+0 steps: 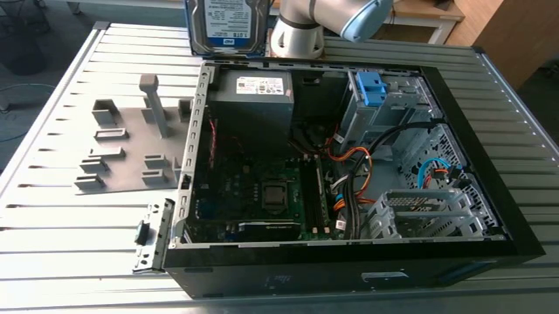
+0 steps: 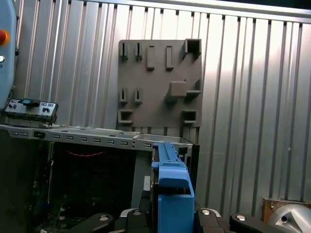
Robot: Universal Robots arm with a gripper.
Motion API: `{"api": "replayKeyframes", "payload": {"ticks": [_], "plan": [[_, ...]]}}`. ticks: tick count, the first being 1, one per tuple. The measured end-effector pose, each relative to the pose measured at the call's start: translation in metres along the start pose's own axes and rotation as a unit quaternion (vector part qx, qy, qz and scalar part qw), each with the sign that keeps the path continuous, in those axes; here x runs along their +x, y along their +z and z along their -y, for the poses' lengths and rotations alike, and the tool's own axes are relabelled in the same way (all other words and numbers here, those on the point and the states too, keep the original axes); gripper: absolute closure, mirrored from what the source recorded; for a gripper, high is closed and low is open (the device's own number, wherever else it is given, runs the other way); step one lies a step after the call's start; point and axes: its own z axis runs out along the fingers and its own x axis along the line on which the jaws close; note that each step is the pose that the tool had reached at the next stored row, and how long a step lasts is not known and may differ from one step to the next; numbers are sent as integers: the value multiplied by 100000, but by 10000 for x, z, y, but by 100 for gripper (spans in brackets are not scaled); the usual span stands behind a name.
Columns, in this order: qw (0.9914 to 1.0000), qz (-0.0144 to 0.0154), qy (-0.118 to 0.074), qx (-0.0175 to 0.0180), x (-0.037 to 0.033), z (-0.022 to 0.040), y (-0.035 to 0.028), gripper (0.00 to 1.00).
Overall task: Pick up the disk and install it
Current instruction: 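Pick up the disk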
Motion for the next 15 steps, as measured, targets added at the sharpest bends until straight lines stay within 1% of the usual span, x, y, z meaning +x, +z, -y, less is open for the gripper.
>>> {"api": "replayKeyframes", "payload": {"ticks": [15], "plan": [[100000,0,-3,0,60,36,3,63]]}}
